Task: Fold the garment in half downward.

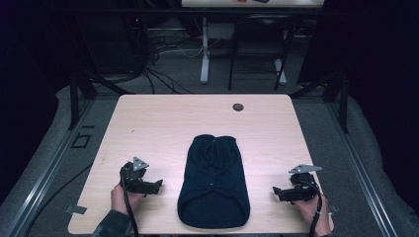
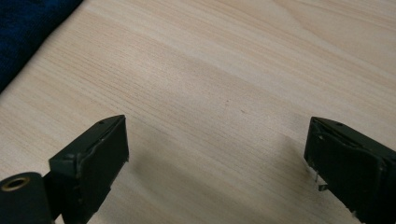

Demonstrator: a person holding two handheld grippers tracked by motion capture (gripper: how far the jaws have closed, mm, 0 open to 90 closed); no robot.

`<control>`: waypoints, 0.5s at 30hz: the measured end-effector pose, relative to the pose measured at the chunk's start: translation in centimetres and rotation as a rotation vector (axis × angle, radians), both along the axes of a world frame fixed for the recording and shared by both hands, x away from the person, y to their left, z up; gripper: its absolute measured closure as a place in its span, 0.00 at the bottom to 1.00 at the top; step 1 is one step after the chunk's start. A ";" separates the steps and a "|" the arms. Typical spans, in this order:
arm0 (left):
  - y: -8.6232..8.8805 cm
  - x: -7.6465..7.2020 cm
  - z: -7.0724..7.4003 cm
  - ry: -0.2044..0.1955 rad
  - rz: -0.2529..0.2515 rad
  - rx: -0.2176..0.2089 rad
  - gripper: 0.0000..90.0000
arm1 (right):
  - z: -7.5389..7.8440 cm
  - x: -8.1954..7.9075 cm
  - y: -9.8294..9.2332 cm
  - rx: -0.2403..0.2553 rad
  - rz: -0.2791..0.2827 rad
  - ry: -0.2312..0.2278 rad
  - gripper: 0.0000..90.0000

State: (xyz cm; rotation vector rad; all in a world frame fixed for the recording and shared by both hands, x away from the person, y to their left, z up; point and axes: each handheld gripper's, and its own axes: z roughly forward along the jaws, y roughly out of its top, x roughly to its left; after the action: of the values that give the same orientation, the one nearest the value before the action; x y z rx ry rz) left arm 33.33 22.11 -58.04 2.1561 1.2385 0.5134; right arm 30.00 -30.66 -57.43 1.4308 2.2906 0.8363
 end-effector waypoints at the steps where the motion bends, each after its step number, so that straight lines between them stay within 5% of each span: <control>1: 0.0 0.0 0.0 0.000 0.001 0.003 0.00 | 0.0 0.0 0.0 0.000 0.000 0.000 0.07; 15: -0.1 0.4 0.4 0.011 -0.011 -0.003 0.00 | 0.4 0.3 0.5 0.000 0.009 -0.003 0.08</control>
State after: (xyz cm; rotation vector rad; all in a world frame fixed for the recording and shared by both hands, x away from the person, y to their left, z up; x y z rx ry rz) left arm 33.73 21.99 -57.62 2.1649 1.2324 0.4953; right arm 30.25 -30.21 -57.01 1.4186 2.2966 0.8404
